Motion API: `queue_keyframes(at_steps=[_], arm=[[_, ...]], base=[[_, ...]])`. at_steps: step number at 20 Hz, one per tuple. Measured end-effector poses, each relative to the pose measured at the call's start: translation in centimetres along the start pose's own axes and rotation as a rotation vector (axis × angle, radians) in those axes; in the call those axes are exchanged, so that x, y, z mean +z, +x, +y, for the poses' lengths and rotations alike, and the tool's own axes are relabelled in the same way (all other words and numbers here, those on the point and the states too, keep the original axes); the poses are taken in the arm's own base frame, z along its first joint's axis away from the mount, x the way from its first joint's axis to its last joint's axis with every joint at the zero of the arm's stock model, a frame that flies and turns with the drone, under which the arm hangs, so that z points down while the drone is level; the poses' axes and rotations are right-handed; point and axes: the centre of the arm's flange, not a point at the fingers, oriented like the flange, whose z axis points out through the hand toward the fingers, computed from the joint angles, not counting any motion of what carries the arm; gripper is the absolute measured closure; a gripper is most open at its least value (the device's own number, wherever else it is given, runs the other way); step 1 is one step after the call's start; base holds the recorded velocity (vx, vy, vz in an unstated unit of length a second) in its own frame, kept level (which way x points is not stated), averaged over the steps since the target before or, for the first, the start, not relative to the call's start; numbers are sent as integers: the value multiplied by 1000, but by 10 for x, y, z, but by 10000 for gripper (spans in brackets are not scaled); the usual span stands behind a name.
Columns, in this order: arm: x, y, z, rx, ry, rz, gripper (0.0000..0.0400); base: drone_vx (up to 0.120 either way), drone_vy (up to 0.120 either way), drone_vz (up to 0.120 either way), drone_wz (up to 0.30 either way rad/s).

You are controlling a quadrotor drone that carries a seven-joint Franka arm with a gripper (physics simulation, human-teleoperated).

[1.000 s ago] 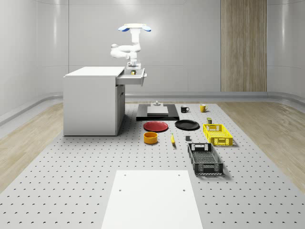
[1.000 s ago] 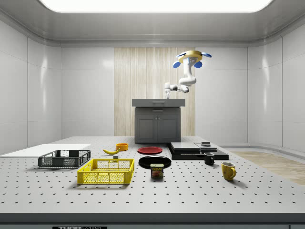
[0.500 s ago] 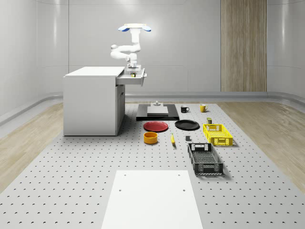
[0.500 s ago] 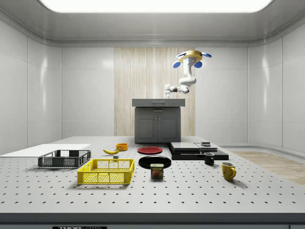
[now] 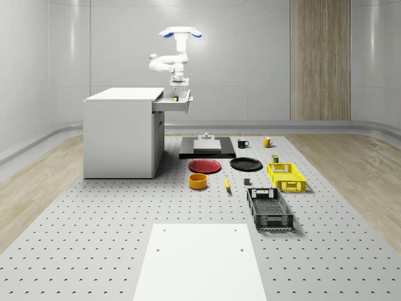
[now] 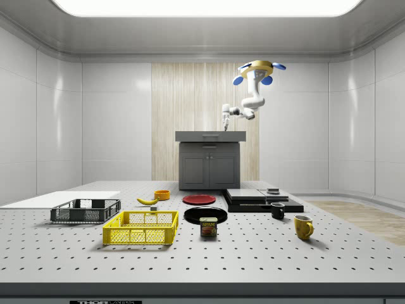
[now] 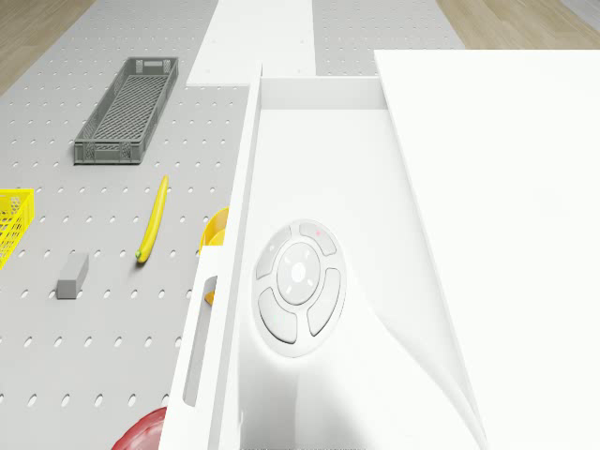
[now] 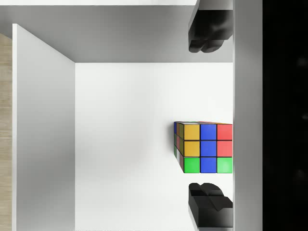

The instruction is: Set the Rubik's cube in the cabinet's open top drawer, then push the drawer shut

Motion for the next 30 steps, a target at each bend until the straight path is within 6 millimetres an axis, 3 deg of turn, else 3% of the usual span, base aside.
queue_keyframes(at_steps=[30], arm=[[-3,0,0,0,0,0,0]], base=[[-7,120,5,0]])
